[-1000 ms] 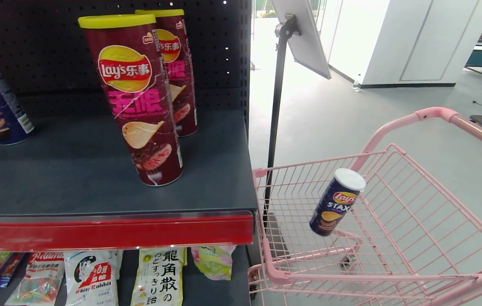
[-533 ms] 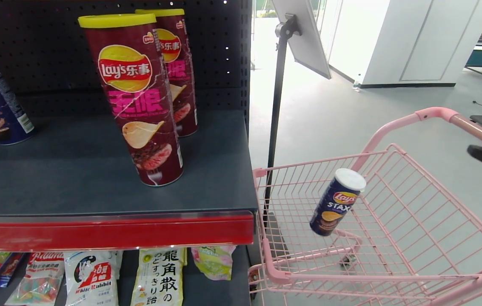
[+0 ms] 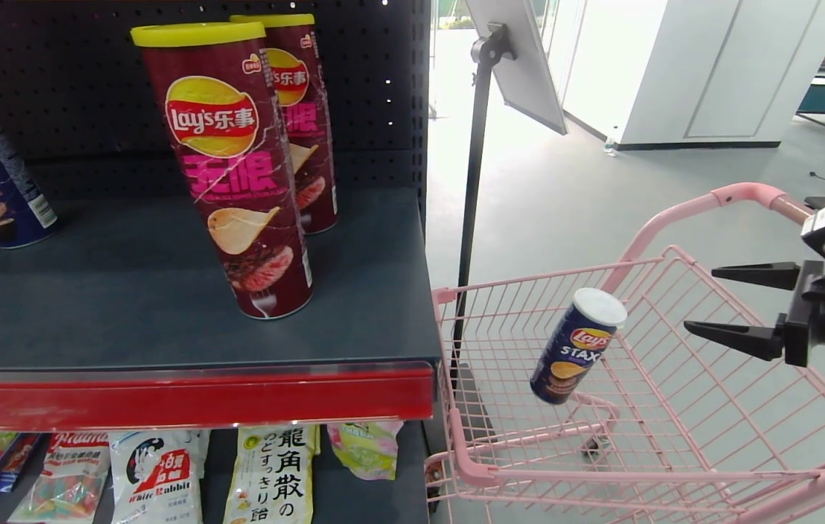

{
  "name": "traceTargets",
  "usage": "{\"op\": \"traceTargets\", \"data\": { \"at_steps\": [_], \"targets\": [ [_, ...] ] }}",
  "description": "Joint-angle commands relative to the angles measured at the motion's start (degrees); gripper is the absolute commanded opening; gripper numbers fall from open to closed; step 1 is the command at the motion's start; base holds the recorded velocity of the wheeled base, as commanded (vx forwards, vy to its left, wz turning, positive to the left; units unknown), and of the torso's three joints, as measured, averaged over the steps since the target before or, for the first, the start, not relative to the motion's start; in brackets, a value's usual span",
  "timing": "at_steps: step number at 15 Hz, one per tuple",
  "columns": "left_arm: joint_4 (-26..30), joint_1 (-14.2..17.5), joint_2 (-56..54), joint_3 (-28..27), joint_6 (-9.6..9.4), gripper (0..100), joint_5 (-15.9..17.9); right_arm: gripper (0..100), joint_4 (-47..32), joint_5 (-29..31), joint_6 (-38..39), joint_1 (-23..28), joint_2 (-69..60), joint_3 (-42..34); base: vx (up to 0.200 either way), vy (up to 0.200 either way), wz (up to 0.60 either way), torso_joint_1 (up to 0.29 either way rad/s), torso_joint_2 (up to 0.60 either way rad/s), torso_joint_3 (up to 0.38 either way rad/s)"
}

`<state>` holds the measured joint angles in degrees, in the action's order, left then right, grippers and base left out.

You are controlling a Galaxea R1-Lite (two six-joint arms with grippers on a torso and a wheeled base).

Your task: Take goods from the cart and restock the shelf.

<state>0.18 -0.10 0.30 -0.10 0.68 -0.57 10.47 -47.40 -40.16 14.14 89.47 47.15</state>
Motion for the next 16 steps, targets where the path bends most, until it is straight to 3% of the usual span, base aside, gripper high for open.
{"op": "traceTargets", "data": {
  "at_steps": [1,4,13,16],
  "targets": [
    [-0.01,0.01,0.05,0.01,0.02,100,-0.04,100,-0.01,-0.59,-2.56,-1.66,12.49,6.2,0.0,0.0,0.0,0.0,0.0,0.0],
    [-0.01,0.01,0.05,0.01,0.02,100,-0.04,100,-0.1,-0.94,-6.07,-3.33,20.04,10.59,0.0,0.0,0.0,0.0,0.0,0.0],
    [-0.01,0.01,0.05,0.01,-0.07,100,-0.04,100,-0.01,-2.35,-6.51,-6.23,30.68,15.42,0.0,0.0,0.0,0.0,0.0,0.0],
    [-0.01,0.01,0.05,0.01,0.02,100,-0.04,100,-0.1,-4.19,-5.37,-10.36,32.35,16.48,0.0,0.0,0.0,0.0,0.0,0.0]
  ]
}}
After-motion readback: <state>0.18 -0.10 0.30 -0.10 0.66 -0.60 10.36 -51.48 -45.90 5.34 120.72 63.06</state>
